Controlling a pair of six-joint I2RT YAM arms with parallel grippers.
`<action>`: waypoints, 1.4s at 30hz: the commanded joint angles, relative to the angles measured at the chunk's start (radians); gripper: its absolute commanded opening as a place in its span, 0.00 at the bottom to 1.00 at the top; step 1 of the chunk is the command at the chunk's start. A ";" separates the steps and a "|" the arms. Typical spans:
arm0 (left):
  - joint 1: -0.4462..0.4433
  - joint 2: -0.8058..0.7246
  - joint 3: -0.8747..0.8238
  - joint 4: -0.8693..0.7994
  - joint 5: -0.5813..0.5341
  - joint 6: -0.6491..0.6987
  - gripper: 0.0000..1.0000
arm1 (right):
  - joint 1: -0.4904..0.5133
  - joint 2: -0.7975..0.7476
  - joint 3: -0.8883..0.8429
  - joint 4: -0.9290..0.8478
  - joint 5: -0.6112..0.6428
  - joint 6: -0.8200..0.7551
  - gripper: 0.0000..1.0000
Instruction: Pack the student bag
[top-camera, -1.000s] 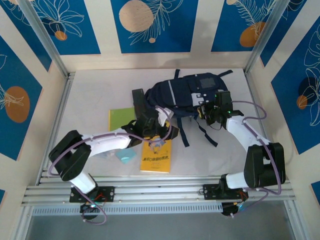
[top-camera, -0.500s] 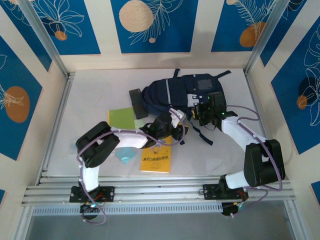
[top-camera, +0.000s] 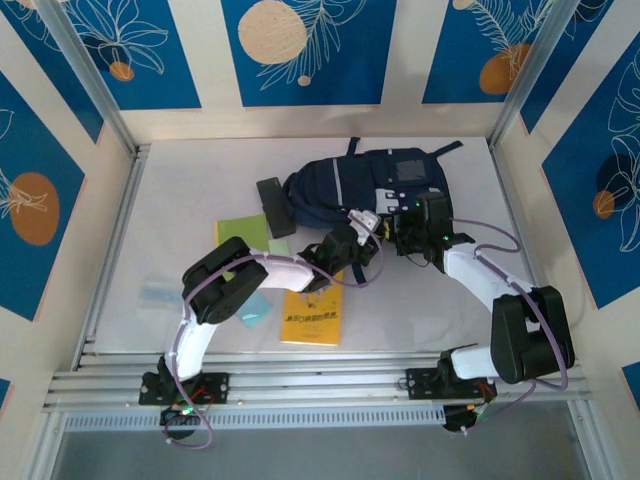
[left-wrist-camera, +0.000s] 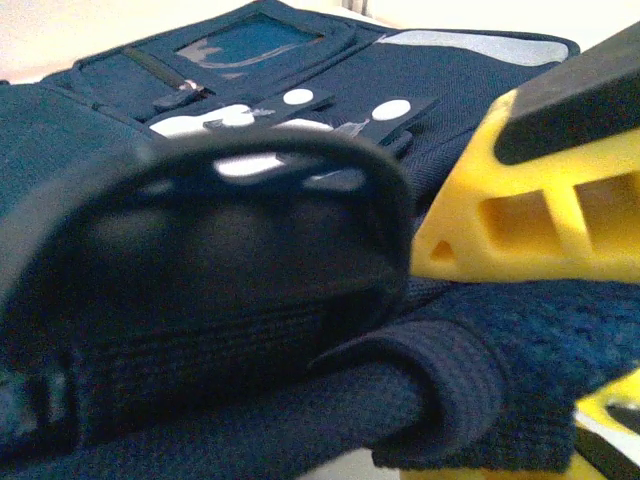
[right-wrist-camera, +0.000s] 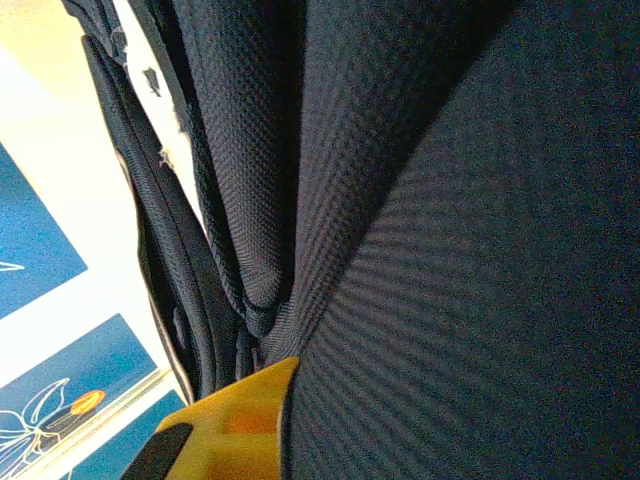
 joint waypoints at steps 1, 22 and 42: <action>0.024 0.034 0.053 0.089 -0.019 -0.006 0.26 | 0.021 -0.056 -0.004 0.003 -0.139 0.015 0.00; 0.175 -0.148 -0.072 -0.312 0.389 -0.031 0.00 | -0.162 0.015 0.177 -0.207 -0.122 -0.470 0.00; 0.326 -0.365 -0.015 -0.876 0.572 0.036 0.00 | -0.329 0.277 0.455 -0.381 -0.206 -0.886 0.00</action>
